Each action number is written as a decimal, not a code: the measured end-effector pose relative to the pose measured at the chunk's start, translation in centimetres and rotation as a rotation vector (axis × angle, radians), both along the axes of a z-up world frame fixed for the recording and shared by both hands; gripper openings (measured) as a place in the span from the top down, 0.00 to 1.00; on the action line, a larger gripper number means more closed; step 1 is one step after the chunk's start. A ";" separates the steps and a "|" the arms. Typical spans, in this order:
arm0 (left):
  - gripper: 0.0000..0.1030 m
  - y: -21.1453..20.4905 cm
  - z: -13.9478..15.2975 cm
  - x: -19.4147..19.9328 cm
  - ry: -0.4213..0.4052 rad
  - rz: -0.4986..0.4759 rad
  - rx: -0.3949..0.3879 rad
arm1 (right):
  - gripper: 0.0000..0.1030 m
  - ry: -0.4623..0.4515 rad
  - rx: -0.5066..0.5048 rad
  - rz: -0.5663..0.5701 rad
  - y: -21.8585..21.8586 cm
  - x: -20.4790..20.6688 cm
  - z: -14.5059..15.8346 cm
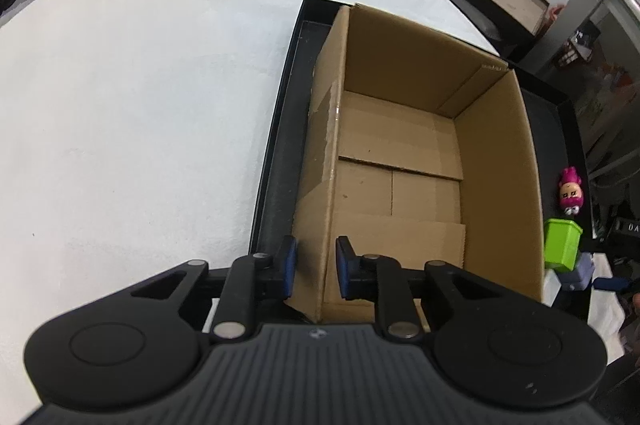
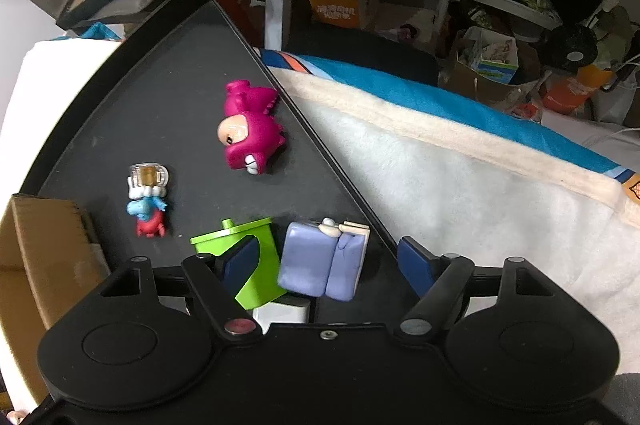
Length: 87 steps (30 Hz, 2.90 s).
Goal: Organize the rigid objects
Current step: 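Move the right gripper to the lavender cube figure and close on it, then lift the lavender cube with the right gripper and carry it over the box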
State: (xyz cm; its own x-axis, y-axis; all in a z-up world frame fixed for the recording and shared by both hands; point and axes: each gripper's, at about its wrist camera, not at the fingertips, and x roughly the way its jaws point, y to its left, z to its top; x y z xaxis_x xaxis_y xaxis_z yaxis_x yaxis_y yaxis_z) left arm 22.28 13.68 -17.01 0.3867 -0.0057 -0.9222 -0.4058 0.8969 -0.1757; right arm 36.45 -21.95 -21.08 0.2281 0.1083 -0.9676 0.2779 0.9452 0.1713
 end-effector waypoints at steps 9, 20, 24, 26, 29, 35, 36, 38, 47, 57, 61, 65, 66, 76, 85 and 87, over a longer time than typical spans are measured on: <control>0.87 -0.6 0.0 -0.2 -0.011 -0.027 0.032 | 0.60 -0.036 0.042 -0.027 -1.5 0.1 0.6; 0.86 -0.6 -0.2 -0.6 -0.012 -0.010 0.013 | 0.52 0.005 0.162 -0.083 -2.8 -0.7 0.9; 0.86 -0.6 -0.1 -0.7 -0.014 -0.012 0.015 | 0.43 -0.016 0.158 -0.066 -2.2 -0.8 1.3; 0.86 -0.6 -0.1 -0.7 -0.011 -0.014 0.015 | 0.43 -0.009 0.151 -0.055 -1.9 -0.8 1.3; 0.86 -0.4 0.1 -0.6 -0.008 -0.018 0.021 | 0.43 0.015 0.147 -0.045 -1.3 -1.0 0.8; 0.86 -0.6 0.1 -0.2 -0.001 -0.040 0.024 | 0.43 0.047 0.126 -0.020 -0.2 -0.8 -0.8; 0.86 -0.6 0.1 -0.2 0.000 -0.042 0.023 | 0.44 0.052 0.122 -0.015 -0.1 -0.8 -1.1; 0.86 -0.5 -0.1 -0.2 0.000 -0.042 0.022 | 0.55 0.051 0.126 0.002 0.2 -0.8 -1.3; 0.87 -0.1 -0.8 -0.1 -0.014 -0.026 0.005 | 0.56 0.012 0.143 0.000 -0.3 -1.3 0.9; 0.86 0.3 -1.0 -0.7 -0.044 -0.013 -0.009 | 0.56 -0.081 0.152 0.022 0.1 -2.0 5.6; 0.86 0.3 -0.8 -0.8 -0.045 -0.012 -0.009 | 0.56 -0.125 0.159 0.046 1.0 -2.3 7.4; 0.86 0.4 -0.7 -0.8 -0.045 -0.016 -0.015 | 0.55 -0.162 0.169 0.072 2.3 -2.7 9.0; 0.86 0.4 -0.7 -0.8 -0.045 -0.014 -0.018 | 0.55 -0.169 0.174 0.078 2.5 -2.7 9.3; 0.86 0.9 -0.9 -0.9 -0.053 0.000 -0.043 | 0.55 -0.213 0.244 0.116 5.4 -3.1 11.8; 0.86 1.0 -1.0 -1.1 -0.058 -0.013 -0.055 | 0.55 -0.241 0.284 0.196 9.4 -3.5 12.7; 0.86 1.0 -1.0 -1.1 -0.058 -0.012 -0.057 | 0.55 -0.241 0.291 0.217 10.4 -3.7 12.7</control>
